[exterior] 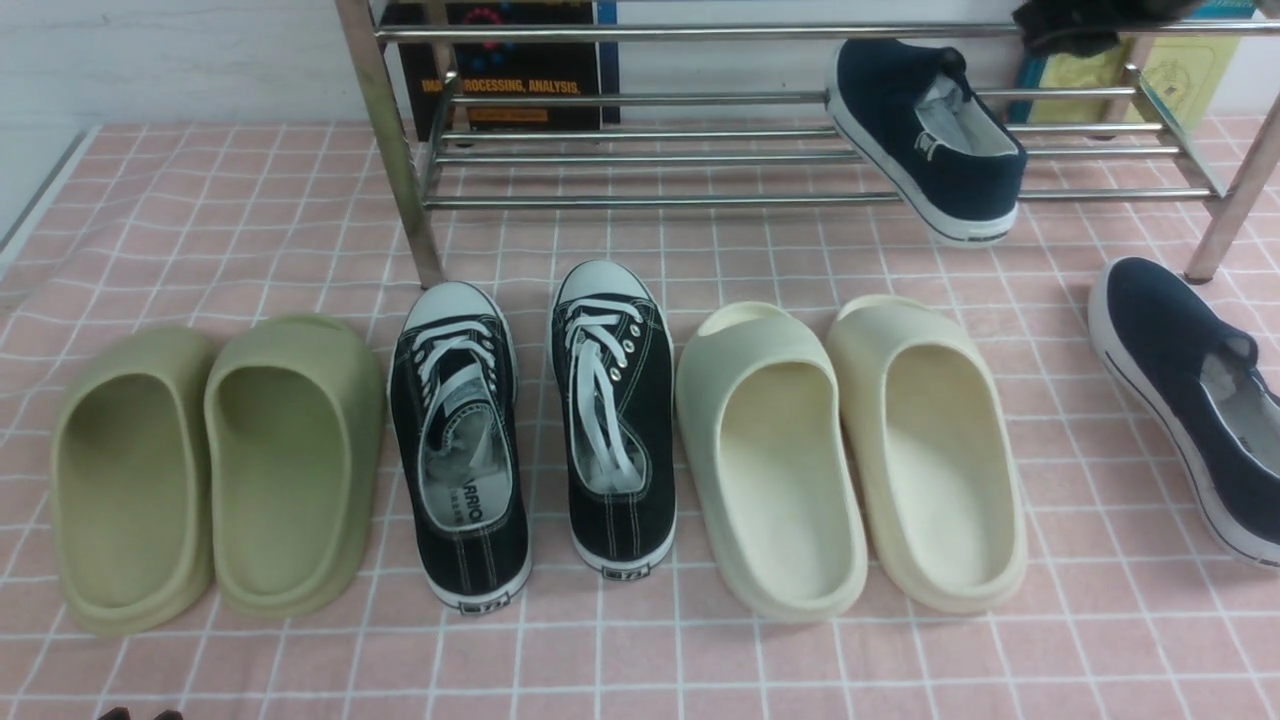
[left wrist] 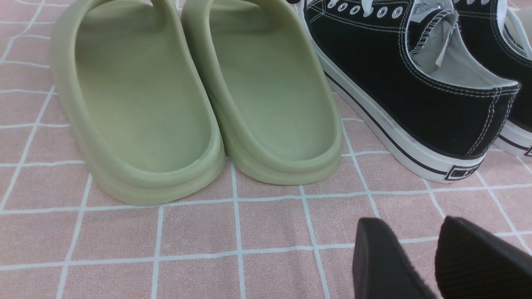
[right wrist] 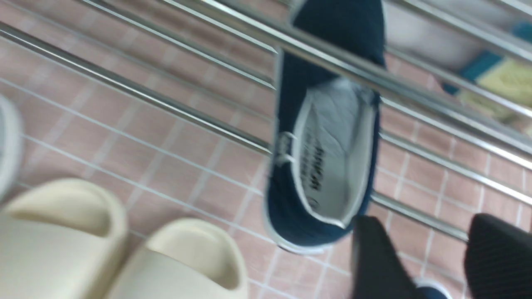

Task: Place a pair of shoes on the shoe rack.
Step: Use the right arm to put a shoe into the shoe rack

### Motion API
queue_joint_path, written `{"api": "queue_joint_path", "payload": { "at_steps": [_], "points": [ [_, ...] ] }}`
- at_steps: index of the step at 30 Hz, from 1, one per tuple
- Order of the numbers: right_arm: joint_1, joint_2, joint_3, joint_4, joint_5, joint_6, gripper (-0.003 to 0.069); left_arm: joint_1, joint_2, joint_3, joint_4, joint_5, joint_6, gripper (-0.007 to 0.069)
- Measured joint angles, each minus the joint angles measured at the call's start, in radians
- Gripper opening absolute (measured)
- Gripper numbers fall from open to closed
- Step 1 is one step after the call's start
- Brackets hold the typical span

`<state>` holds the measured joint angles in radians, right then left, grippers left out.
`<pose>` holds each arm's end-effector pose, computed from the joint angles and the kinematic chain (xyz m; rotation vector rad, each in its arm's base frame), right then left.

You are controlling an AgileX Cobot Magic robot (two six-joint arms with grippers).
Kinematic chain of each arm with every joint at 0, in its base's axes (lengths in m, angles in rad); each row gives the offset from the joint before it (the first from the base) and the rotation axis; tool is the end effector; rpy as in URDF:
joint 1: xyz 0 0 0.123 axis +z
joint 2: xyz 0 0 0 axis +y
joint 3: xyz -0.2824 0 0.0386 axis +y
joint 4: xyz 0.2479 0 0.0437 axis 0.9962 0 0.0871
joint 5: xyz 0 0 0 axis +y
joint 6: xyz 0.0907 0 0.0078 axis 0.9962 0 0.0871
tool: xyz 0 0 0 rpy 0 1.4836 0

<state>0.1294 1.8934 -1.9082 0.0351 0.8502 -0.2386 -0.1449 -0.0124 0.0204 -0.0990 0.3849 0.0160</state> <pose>0.4360 0.0592 0.3640 -0.4109 2.2817 -0.0130 0.0511 -0.0109 0.1725 0.0905 1.8766 -0.1866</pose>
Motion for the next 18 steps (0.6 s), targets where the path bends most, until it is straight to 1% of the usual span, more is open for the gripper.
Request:
{"api": "queue_joint_path", "payload": {
  "at_steps": [1, 2, 3, 4, 7, 11, 18],
  "points": [
    [-0.002, 0.004, 0.004, -0.001, 0.0, 0.009, 0.0258, 0.0, 0.0, 0.0, 0.0, 0.0, 0.0, 0.0239],
    [-0.021, 0.043, 0.022, -0.009, 0.001, 0.048, 0.0185, 0.0, 0.0, 0.0, 0.0, 0.0, 0.0, 0.0239],
    [-0.025, 0.055, 0.025, -0.01, 0.001, 0.053, 0.0176, 0.0, 0.0, 0.0, 0.0, 0.0, 0.0, 0.0239],
    [-0.038, 0.098, 0.044, -0.011, 0.001, 0.095, 0.0106, 0.0, 0.0, 0.0, 0.0, 0.0, 0.0, 0.0239],
    [-0.042, 0.195, 0.06, -0.007, -0.005, 0.171, -0.0006, 0.0, 0.0, 0.0, 0.0, 0.0, 0.0, 0.0239],
    [-0.027, 0.236, 0.065, 0.037, -0.038, 0.21, -0.0019, 0.0, 0.0, 0.0, 0.0, 0.0, 0.0, 0.0239],
    [0.004, 0.23, 0.065, 0.072, -0.055, 0.219, -0.0019, 0.0, 0.0, 0.0, 0.0, 0.0, 0.0, 0.0239]
  ]
}}
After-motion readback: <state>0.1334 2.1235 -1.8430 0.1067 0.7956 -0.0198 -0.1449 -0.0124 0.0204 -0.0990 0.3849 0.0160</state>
